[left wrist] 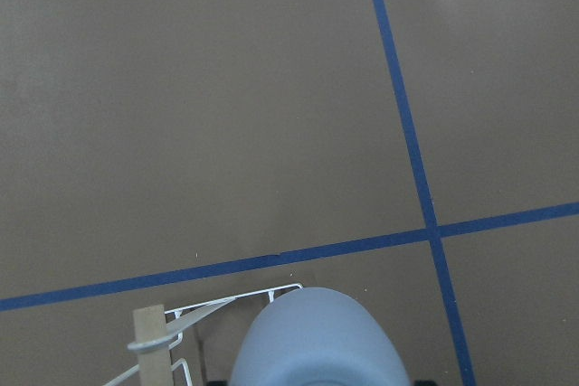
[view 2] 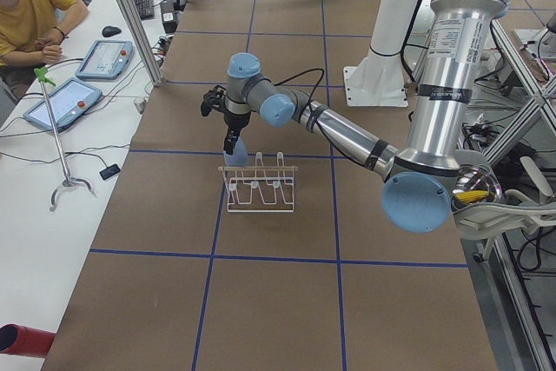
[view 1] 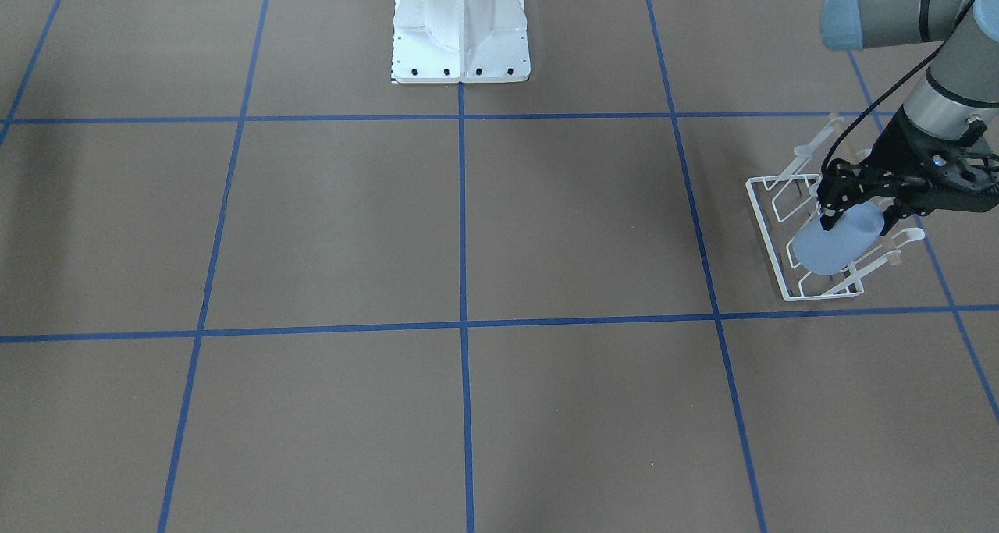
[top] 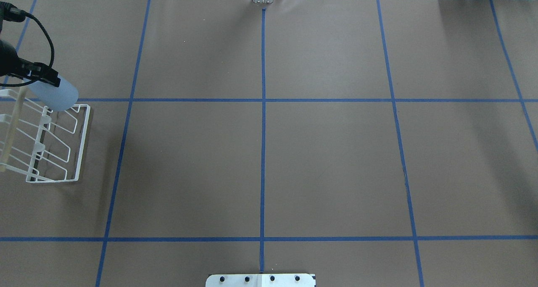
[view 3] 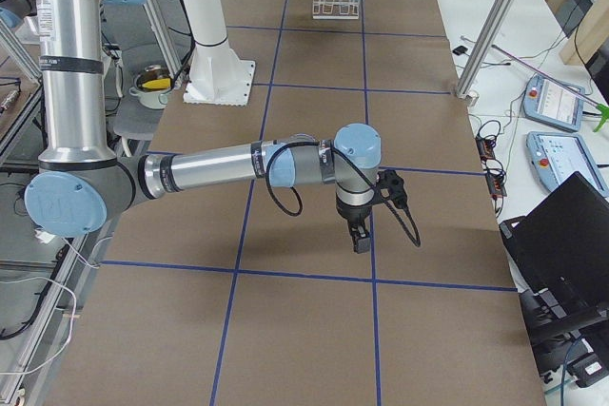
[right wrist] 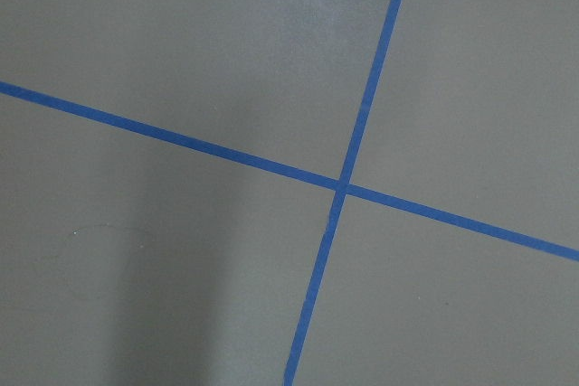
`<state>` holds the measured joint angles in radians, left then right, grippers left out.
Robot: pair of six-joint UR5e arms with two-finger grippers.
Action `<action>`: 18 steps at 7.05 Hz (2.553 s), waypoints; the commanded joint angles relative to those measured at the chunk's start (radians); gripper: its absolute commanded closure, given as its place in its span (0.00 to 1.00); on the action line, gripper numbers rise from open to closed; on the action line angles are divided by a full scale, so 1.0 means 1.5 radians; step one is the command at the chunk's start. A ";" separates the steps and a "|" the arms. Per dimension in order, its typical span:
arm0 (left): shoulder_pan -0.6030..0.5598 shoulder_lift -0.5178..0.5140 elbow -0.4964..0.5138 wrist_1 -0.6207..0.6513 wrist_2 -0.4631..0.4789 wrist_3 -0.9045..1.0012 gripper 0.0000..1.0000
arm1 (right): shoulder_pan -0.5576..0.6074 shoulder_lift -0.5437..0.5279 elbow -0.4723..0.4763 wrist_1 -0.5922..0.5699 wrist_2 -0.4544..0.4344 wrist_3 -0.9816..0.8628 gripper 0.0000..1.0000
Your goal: Hang cup on cup holder
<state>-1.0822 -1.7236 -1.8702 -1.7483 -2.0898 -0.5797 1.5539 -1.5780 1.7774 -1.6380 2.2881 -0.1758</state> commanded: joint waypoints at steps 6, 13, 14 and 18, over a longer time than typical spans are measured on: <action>0.016 -0.036 0.085 -0.073 -0.010 0.004 0.01 | 0.000 -0.001 -0.009 -0.003 -0.008 0.000 0.00; -0.291 0.064 0.122 0.104 -0.093 0.456 0.01 | 0.001 -0.032 -0.041 0.002 -0.042 -0.009 0.00; -0.300 0.100 0.125 0.054 -0.097 0.457 0.01 | 0.001 -0.032 -0.041 0.002 -0.043 -0.010 0.00; -0.306 0.146 0.122 -0.003 -0.130 0.449 0.01 | 0.001 -0.032 -0.037 0.004 -0.037 -0.007 0.00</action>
<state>-1.5413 -1.5038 -1.7031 -1.7304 -2.2753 0.0977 1.5554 -1.6289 1.7234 -1.6324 2.2296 -0.1893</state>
